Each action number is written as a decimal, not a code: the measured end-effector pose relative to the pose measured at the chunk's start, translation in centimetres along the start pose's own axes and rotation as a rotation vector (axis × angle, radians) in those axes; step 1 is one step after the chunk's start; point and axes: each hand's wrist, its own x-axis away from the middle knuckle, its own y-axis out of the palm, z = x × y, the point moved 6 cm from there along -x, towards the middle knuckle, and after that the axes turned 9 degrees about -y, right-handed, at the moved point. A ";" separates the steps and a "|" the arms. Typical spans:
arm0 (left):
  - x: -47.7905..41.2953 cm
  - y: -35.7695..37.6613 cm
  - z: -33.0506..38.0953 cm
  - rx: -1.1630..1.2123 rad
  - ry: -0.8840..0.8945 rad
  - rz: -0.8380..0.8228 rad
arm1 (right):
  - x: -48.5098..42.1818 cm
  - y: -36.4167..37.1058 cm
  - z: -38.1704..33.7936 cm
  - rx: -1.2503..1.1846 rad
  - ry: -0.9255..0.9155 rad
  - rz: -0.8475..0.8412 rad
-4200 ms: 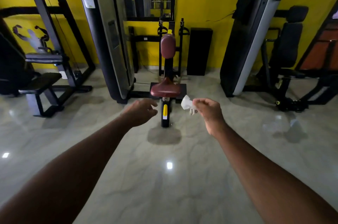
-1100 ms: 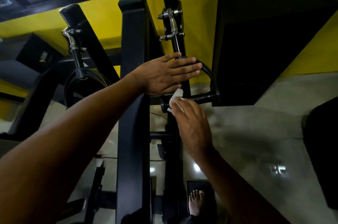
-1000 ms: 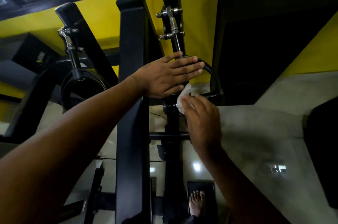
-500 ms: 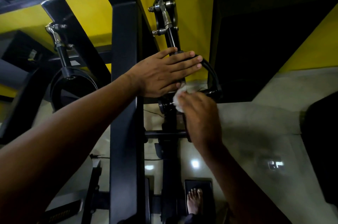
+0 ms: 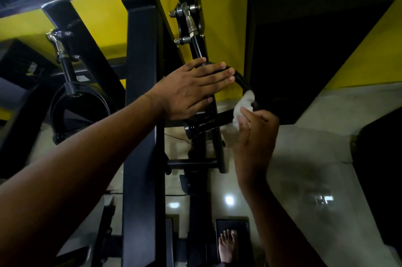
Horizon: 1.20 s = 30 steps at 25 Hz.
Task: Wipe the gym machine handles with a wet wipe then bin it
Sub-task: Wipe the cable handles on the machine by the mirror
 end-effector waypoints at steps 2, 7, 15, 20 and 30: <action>0.0 -0.1 0.0 0.004 -0.002 0.003 | 1.4 0.3 1.1 -0.152 0.267 0.222; -0.1 0.0 0.3 -0.009 -0.009 -0.002 | 3.9 4.2 1.1 -0.557 0.615 0.353; -0.2 -0.1 0.3 -0.006 -0.021 -0.012 | 5.7 5.4 0.9 -0.517 0.601 0.216; -0.1 0.0 0.4 0.008 -0.019 -0.010 | 5.2 3.9 -1.2 -0.216 0.230 0.164; 0.1 -0.1 0.0 0.065 0.005 0.018 | 0.1 4.5 -4.4 0.640 -0.807 -0.485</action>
